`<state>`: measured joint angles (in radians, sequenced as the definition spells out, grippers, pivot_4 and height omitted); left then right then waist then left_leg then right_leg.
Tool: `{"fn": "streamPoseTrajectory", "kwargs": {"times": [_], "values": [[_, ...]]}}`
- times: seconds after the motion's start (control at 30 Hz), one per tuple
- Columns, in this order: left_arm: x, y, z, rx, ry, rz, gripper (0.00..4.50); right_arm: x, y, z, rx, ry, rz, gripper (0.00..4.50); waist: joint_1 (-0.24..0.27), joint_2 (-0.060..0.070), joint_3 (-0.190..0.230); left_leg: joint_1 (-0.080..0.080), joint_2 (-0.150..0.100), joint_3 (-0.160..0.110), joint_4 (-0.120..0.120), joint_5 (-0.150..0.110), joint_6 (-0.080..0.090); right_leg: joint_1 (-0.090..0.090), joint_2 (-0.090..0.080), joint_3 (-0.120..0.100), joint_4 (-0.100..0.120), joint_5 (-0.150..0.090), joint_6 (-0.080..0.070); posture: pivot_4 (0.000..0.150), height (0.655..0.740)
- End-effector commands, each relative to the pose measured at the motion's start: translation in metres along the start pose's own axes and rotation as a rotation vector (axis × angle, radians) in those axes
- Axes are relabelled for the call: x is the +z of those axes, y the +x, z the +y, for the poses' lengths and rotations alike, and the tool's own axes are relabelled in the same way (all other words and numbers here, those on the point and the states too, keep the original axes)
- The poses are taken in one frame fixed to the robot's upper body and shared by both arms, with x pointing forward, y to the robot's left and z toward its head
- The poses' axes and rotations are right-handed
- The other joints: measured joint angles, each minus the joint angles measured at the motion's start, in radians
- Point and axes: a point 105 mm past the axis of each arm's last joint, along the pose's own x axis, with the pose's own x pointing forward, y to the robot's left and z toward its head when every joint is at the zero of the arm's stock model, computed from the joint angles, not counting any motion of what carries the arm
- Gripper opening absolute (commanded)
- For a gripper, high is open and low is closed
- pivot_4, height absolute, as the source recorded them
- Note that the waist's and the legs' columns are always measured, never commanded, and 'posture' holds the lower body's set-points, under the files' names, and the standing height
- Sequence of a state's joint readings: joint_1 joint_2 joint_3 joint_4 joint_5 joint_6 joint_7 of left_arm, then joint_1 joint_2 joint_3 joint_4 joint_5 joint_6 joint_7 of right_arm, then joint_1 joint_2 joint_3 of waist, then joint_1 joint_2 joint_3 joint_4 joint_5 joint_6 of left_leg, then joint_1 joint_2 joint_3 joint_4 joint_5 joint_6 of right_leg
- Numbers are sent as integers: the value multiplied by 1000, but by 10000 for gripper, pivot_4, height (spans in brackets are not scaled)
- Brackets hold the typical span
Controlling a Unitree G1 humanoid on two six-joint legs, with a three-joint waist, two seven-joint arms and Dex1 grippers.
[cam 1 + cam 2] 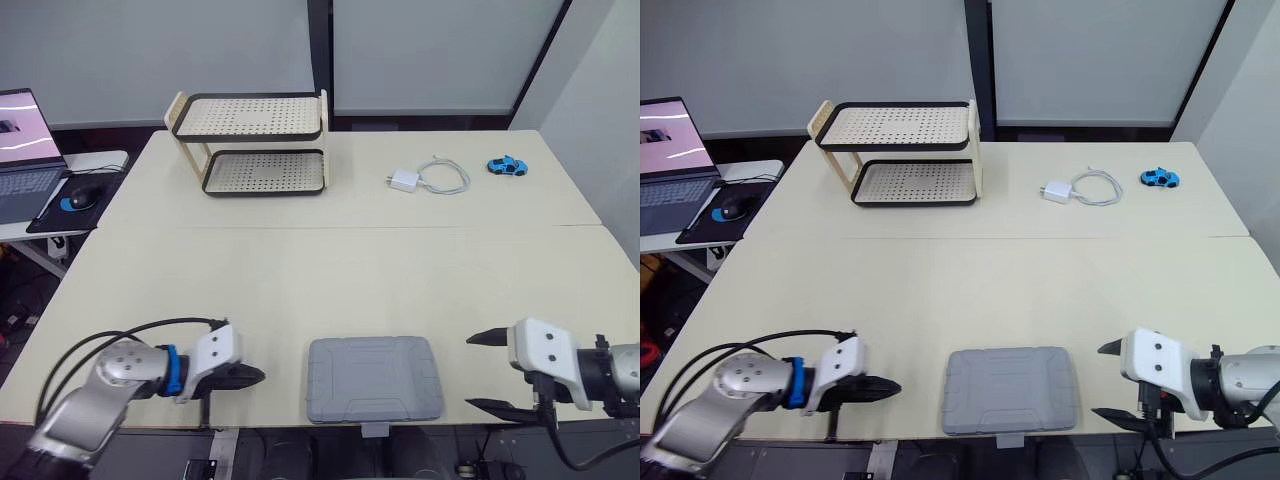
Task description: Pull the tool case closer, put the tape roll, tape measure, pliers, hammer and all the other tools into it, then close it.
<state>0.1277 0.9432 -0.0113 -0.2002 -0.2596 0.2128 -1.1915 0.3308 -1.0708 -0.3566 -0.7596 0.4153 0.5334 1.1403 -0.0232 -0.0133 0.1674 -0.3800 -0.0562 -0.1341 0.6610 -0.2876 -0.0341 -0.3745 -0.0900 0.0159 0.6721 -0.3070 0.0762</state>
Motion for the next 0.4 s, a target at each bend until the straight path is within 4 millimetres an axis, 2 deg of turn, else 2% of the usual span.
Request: {"fn": "streamPoseTrajectory", "kwargs": {"times": [0.03,0.23,0.4], "values": [[10,-25,7,81,111,12,0,4,-18,1,38,-72,17,44405,2,0,0,0,0,0,0,0,0,0,0,0,0,0,0,1500,7400],[11,-55,13,172,186,77,0,-6,-50,-7,66,-129,81,44405,7,0,0,0,0,0,0,0,0,3,-1,-1,-6,0,0,1500,7400],[15,-59,20,200,169,62,0,-15,-61,-18,67,-147,127,44405,12,0,0,0,0,0,0,0,0,4,0,-1,-7,1,0,1500,7400]]}}
